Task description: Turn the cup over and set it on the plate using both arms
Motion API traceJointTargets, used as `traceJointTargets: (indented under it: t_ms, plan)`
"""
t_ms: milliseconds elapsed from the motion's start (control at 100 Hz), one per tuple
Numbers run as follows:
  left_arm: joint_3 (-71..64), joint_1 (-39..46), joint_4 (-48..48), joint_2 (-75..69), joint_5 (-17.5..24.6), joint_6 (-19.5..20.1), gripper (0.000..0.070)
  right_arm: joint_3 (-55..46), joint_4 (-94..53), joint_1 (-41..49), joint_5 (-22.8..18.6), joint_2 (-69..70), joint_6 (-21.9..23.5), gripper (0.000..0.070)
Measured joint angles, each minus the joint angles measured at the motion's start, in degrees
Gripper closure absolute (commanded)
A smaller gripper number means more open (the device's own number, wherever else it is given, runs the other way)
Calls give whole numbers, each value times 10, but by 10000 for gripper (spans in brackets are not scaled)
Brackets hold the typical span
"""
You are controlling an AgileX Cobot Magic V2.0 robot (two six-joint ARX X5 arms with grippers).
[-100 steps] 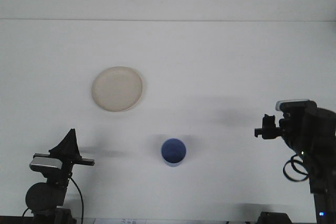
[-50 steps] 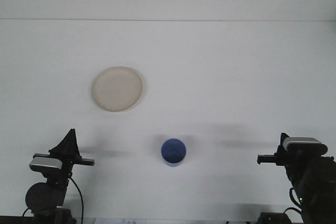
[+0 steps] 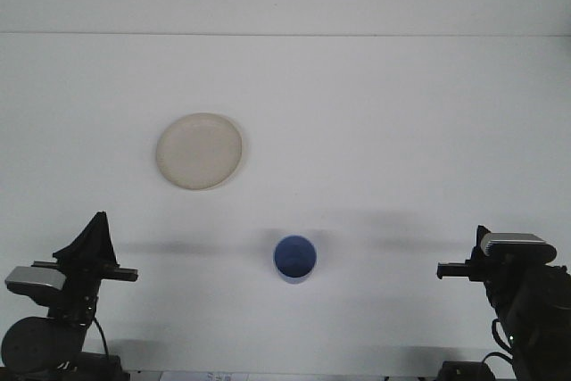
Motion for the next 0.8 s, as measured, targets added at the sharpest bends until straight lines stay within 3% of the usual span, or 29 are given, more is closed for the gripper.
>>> traceJointTargets:
  t_ms: [100,260,470,680,730,800]
  plan:
    - [96,0,-78,70,24,39,688,0,0,0,0,0,0,700]
    - [256,0,-237,205,100,108,688,0,0,0,0,0,0,700]
    - [412,-12,-430,382,200,126,688,0,0,0,0,0,0,700]
    - [443,-31,-476,484,214,126,678,0,0,0,0,0,0,700]
    - [443,-36,-479,492,215,126,606,0,0,0,0,0,0,700]
    - [443,-40,-478,504,215,124,353,0,-1,0,0,0,0,700]
